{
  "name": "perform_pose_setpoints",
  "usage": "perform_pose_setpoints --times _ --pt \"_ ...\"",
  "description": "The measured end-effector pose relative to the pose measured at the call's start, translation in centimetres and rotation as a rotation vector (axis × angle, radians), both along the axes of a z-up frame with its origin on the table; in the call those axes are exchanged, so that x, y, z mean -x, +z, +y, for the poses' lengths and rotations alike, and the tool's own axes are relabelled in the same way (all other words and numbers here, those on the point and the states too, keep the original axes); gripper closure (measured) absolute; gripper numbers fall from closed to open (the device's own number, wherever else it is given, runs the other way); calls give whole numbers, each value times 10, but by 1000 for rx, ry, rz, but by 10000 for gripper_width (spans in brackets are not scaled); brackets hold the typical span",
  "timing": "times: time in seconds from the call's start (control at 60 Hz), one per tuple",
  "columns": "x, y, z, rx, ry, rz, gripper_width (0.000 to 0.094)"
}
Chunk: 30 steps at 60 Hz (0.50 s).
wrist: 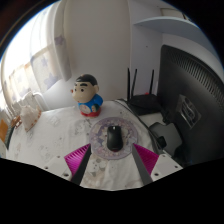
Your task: Arrange mouse
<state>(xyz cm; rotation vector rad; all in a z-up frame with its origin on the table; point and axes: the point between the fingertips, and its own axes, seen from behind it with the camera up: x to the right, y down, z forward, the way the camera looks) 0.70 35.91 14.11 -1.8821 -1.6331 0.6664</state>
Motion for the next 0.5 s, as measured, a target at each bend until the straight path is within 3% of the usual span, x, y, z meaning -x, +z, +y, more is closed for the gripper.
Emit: perform_pose_setpoints --times 0.1,0.217,0.367,0.5 --pt "-59 20 -26 52 48 -36 87" --pt "-106 27 -32 32 51 -60 86" --pt "-123 31 -41 42 65 -57 83" --pt "-120 29 -34 -2 57 -52 84"
